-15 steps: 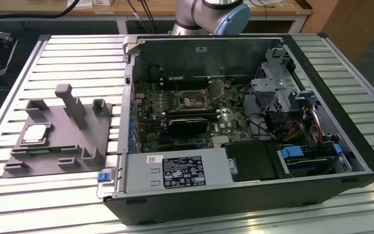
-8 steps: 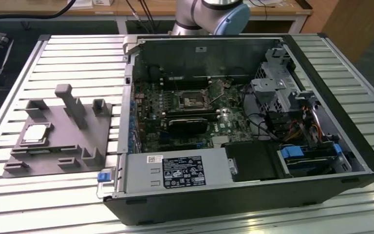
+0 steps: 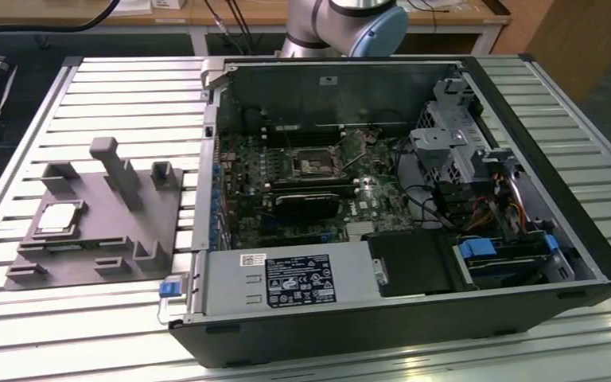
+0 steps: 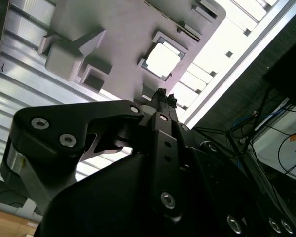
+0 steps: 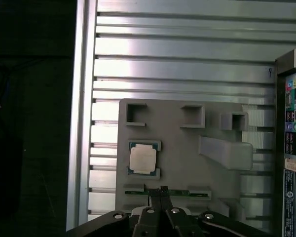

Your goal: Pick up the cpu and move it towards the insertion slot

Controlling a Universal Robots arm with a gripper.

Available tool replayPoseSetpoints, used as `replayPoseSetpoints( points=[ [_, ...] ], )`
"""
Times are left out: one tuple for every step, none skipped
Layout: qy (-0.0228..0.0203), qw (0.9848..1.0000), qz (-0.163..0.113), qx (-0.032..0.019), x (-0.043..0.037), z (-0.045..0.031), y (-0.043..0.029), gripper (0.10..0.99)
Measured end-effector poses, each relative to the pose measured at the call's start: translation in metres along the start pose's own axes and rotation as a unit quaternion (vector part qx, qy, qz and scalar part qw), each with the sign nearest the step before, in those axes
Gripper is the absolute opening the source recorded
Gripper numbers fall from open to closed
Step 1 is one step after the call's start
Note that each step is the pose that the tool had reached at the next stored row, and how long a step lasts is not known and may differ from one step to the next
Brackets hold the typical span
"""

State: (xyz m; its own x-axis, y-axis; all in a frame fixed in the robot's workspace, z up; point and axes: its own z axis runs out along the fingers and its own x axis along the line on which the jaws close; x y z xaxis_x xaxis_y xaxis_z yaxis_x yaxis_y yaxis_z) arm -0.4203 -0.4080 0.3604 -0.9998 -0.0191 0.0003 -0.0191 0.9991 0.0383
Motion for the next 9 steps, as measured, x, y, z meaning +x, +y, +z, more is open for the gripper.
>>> replayPoseSetpoints(
  points=[
    [0.0001,1.0,0.0,0.0,0.0004,0.0003,0.0,0.106],
    [0.0001,1.0,0.0,0.0001,0.0011,0.0006,0.0,0.106],
    [0.0001,1.0,0.0,0.0,0.0017,0.0011,0.0,0.106],
    [0.0,1.0,0.0,0.0,0.0021,0.0017,0.0,0.106],
    [0.0001,1.0,0.0,0.0,0.0027,0.0022,-0.0001,0.106],
    [0.0001,1.0,0.0,0.0,0.0035,0.0029,0.0,0.106],
    [0.0001,1.0,0.0,0.0,0.0039,0.0035,-0.0001,0.106],
    [0.0001,1.0,0.0,0.0001,0.0042,0.0042,-0.0002,0.106],
    [0.0001,1.0,0.0,0.0001,0.005,0.0049,-0.0001,0.106]
  ],
)
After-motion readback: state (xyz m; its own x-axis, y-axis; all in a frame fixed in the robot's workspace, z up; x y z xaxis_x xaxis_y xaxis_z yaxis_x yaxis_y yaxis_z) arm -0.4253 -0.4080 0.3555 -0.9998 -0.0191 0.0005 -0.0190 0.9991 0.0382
